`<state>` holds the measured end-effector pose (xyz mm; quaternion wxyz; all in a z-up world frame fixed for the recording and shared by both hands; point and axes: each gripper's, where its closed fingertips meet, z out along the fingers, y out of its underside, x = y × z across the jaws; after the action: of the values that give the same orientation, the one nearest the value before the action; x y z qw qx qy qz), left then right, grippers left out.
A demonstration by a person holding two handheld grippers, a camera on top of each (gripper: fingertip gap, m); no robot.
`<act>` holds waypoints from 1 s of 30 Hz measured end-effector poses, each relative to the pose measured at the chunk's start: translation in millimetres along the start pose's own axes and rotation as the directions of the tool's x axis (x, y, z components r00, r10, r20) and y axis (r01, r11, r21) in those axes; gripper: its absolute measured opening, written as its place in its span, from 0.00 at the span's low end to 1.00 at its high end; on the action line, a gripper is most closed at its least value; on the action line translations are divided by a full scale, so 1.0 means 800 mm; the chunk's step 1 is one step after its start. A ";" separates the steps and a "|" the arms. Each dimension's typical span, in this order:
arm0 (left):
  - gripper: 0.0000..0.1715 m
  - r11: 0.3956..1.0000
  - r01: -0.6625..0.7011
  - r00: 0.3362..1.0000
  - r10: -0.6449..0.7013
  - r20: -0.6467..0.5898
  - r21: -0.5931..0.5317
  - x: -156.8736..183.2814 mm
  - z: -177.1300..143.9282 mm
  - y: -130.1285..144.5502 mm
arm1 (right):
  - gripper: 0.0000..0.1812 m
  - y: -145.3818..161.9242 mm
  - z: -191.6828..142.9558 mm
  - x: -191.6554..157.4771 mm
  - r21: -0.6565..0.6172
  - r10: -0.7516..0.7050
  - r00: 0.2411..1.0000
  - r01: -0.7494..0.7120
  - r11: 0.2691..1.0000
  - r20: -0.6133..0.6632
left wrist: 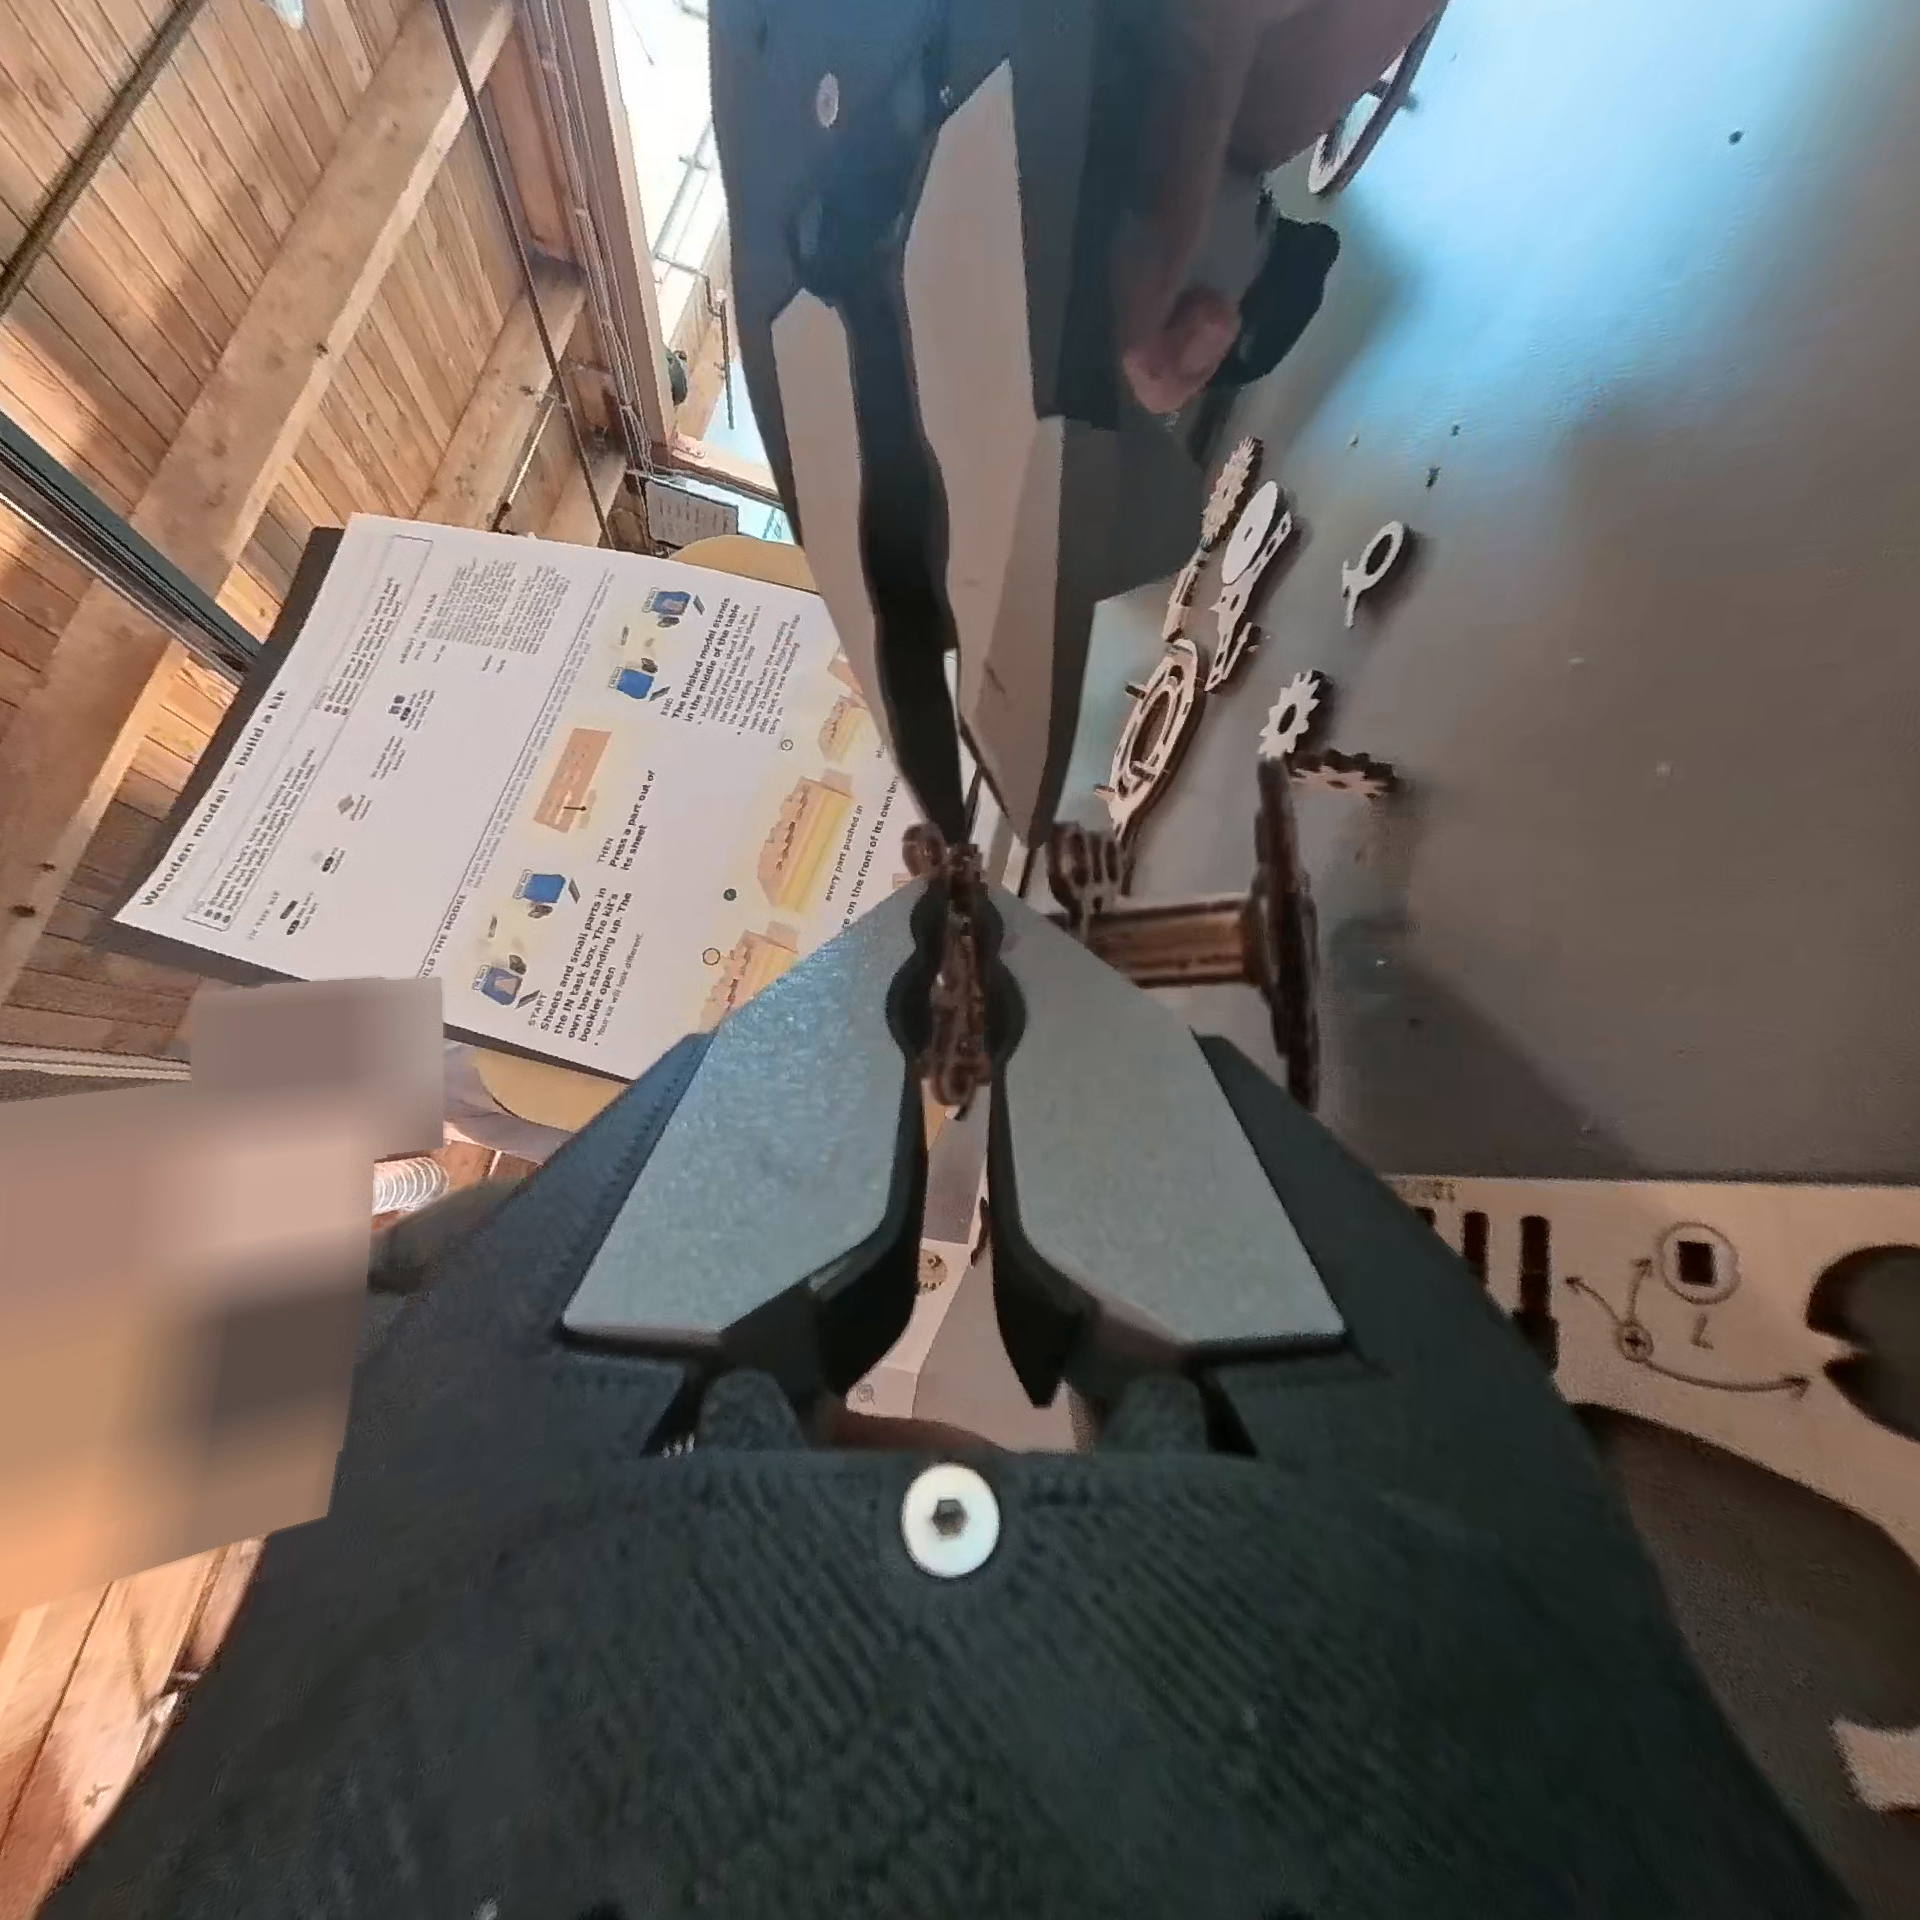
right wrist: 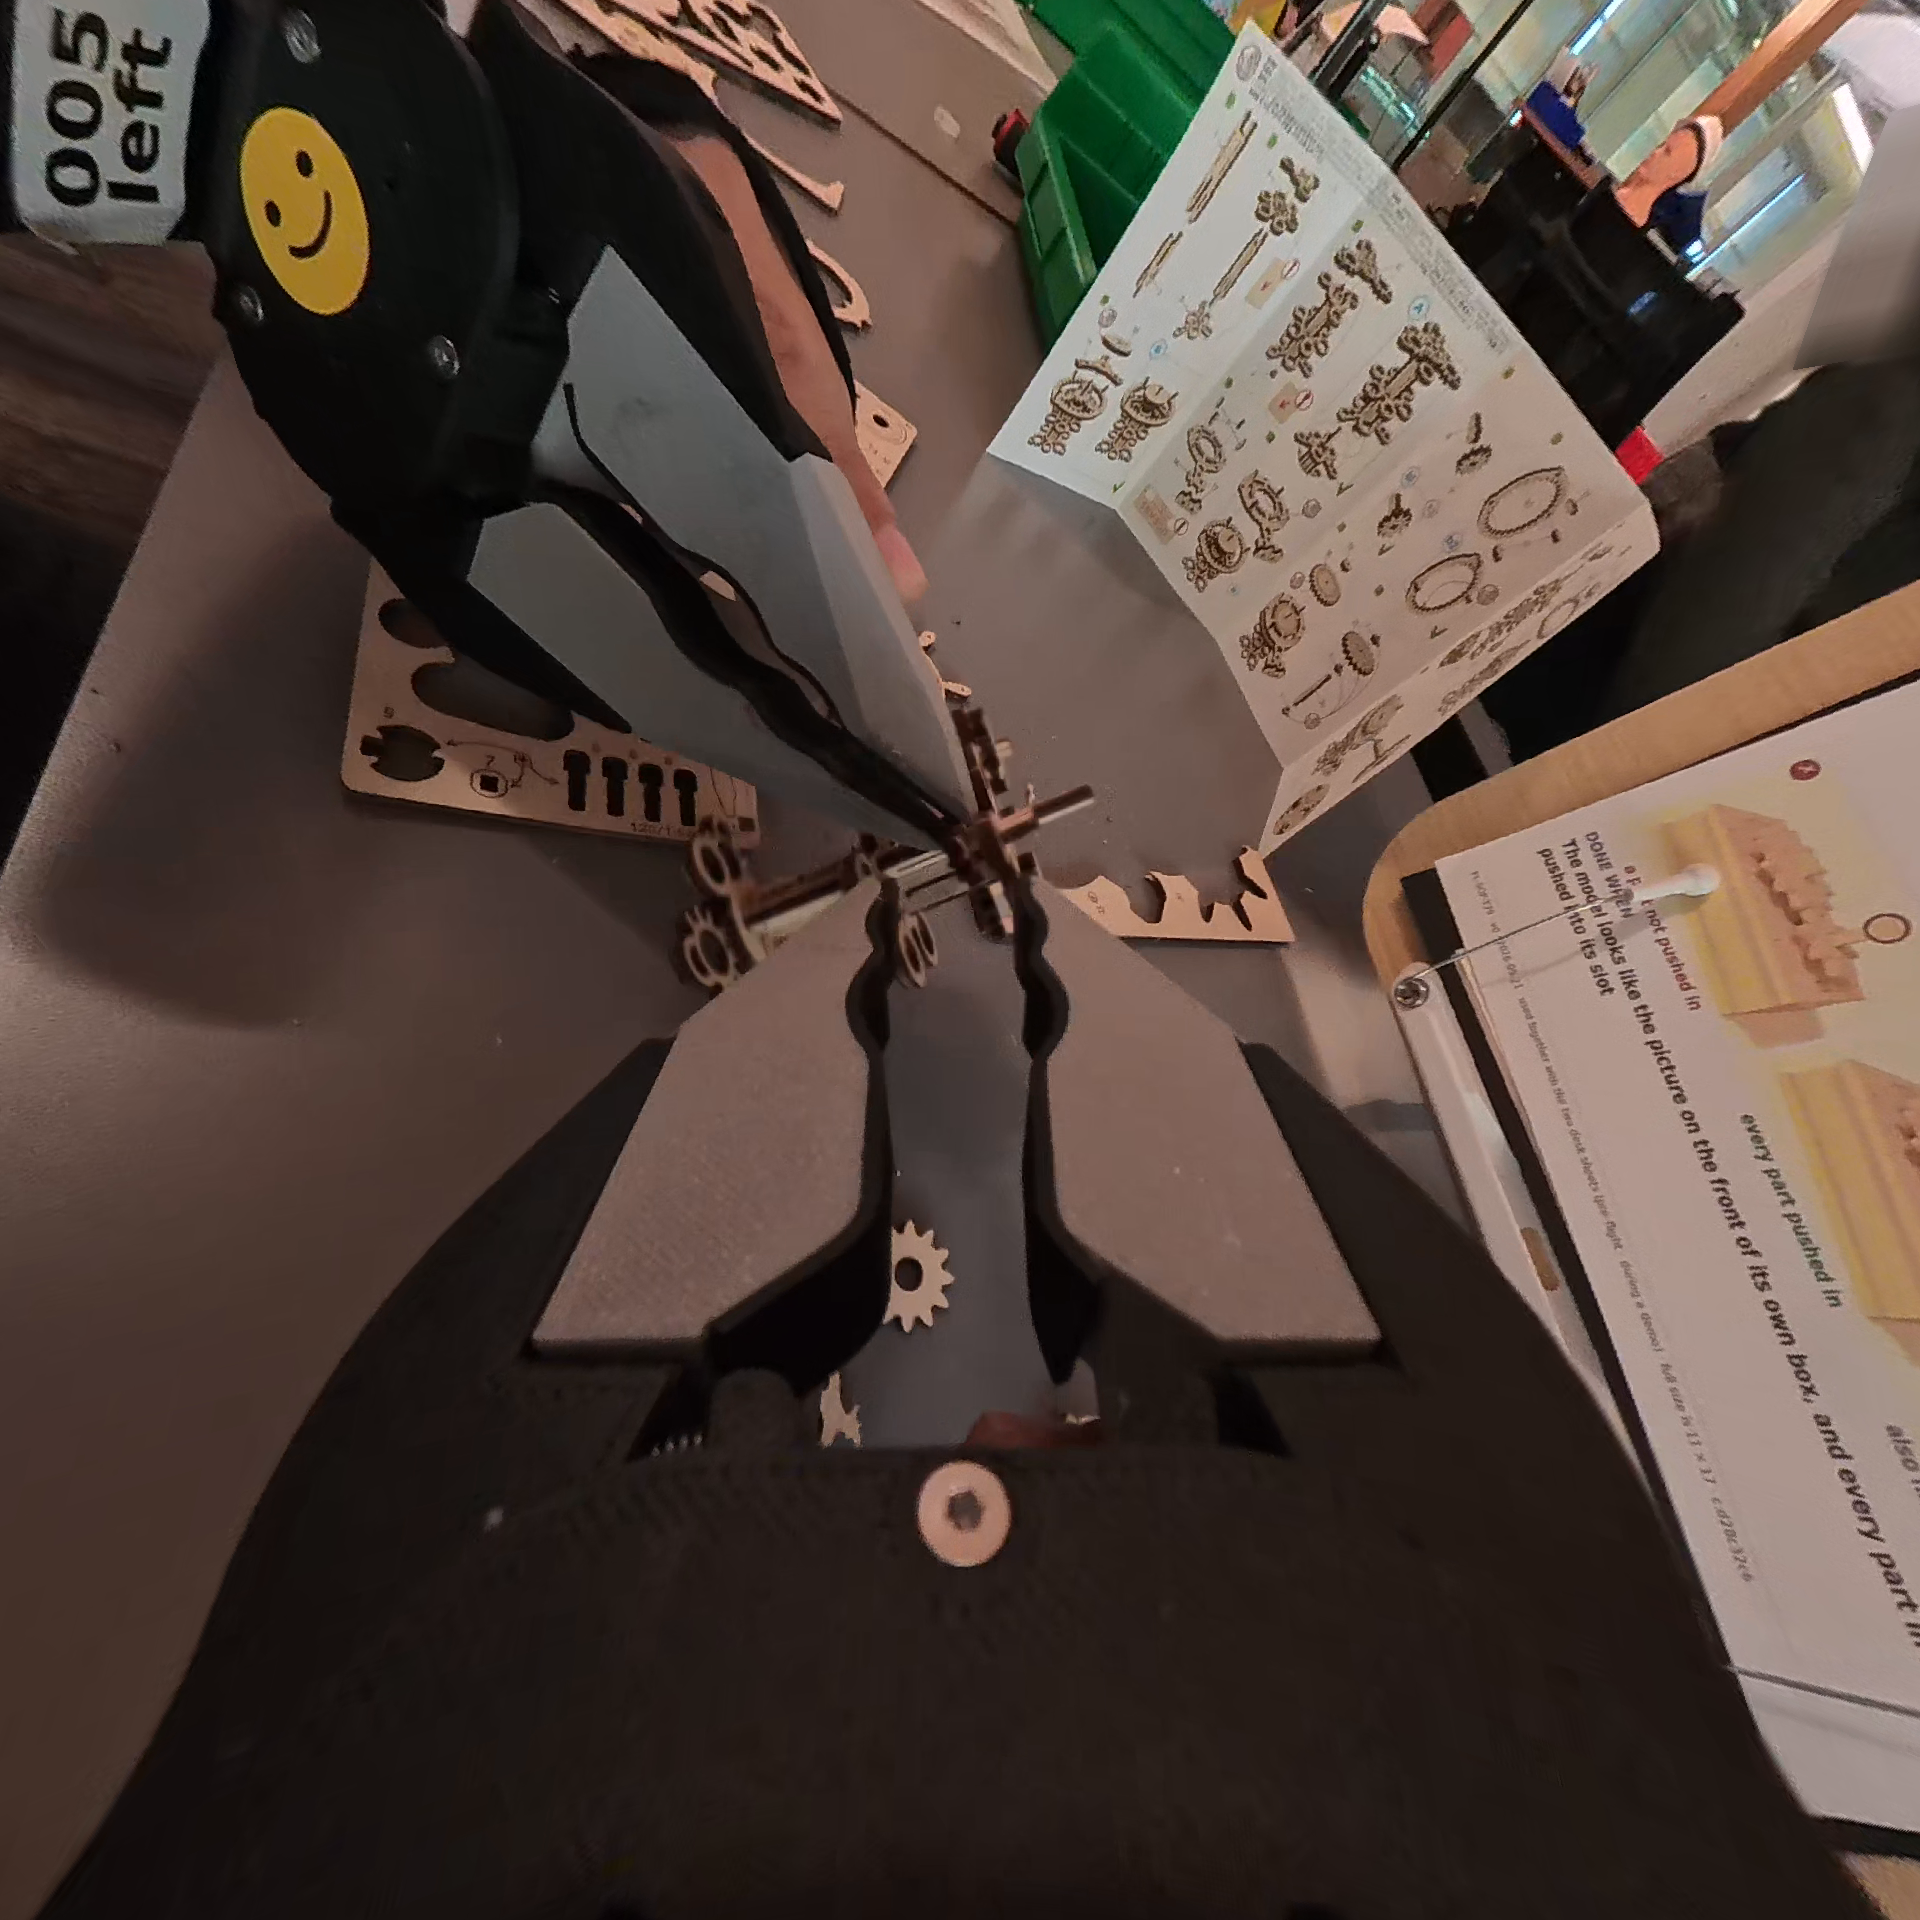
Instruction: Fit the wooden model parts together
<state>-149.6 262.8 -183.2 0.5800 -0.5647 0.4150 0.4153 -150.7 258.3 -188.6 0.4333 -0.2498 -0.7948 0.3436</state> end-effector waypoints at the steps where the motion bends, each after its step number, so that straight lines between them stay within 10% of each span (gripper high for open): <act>1: 0.01 1.000 -0.001 1.000 0.001 -0.003 0.000 0.001 0.000 0.000 | 0.08 0.001 0.001 0.000 -0.004 0.009 1.000 -0.009 1.000 0.006; 30: 0.00 0.986 0.161 0.987 -0.161 0.001 0.043 -0.012 -0.004 -0.002 | 0.03 0.000 0.005 0.007 -0.070 -0.218 0.967 0.210 0.975 -0.133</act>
<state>-150.9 259.2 -173.3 0.6244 -0.5830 0.3754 0.3596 -157.2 260.6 -187.1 0.5154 -0.1979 -0.7941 0.2543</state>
